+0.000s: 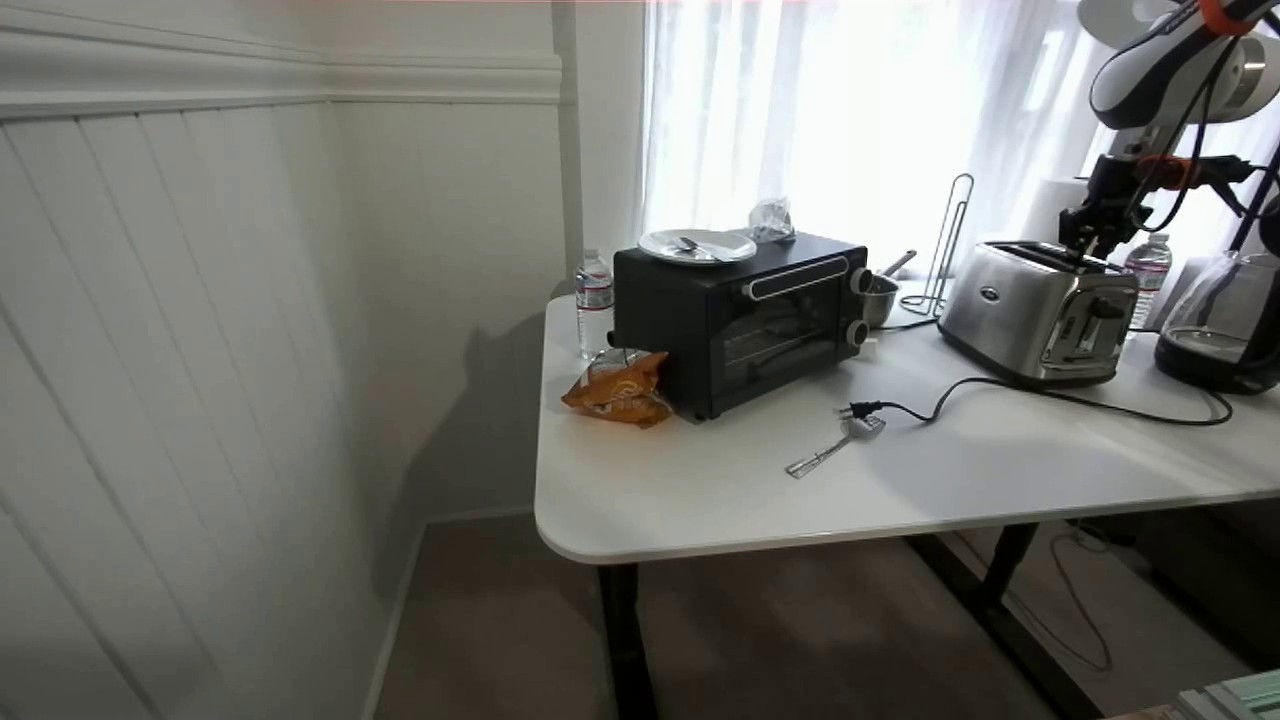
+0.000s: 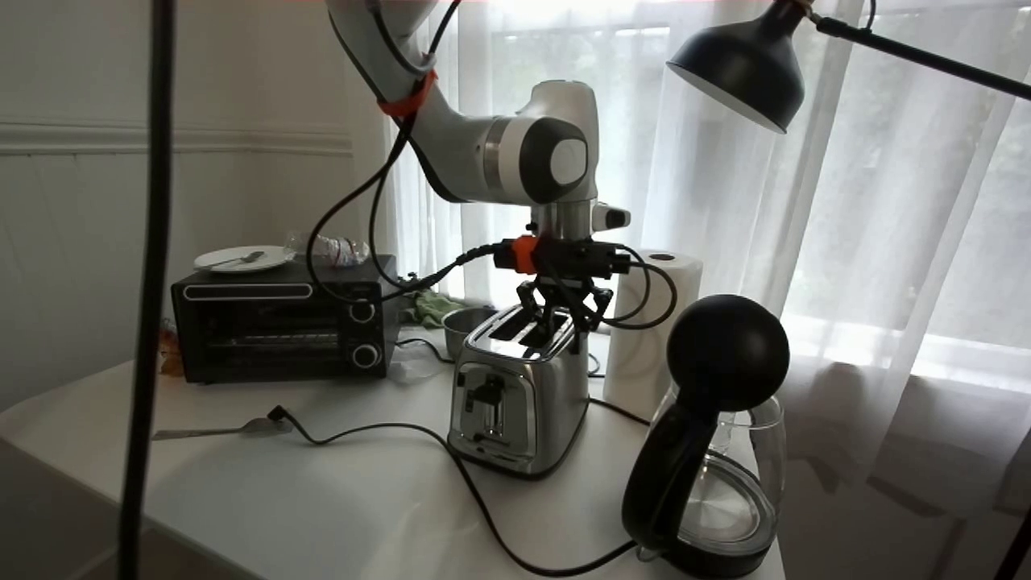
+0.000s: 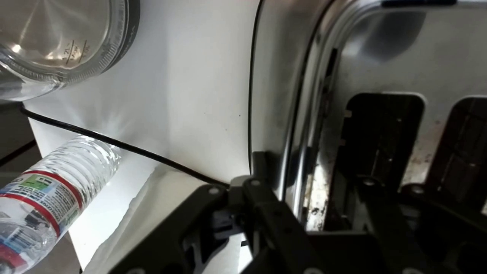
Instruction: Slide the toaster to the left of the table
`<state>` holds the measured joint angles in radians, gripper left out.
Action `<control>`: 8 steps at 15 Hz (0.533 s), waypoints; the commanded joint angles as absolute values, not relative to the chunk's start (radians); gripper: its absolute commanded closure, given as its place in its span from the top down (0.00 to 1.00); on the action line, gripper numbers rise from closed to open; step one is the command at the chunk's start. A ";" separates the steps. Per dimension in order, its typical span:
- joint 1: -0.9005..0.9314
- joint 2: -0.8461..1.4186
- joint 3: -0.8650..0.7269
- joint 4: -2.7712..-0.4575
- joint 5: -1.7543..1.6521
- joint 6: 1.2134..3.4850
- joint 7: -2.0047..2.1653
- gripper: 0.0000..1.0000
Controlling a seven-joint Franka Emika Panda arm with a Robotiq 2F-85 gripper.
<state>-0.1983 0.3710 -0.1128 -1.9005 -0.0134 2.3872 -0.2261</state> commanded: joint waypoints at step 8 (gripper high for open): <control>-0.223 0.367 -0.072 -1.885 0.034 2.355 -0.324 0.16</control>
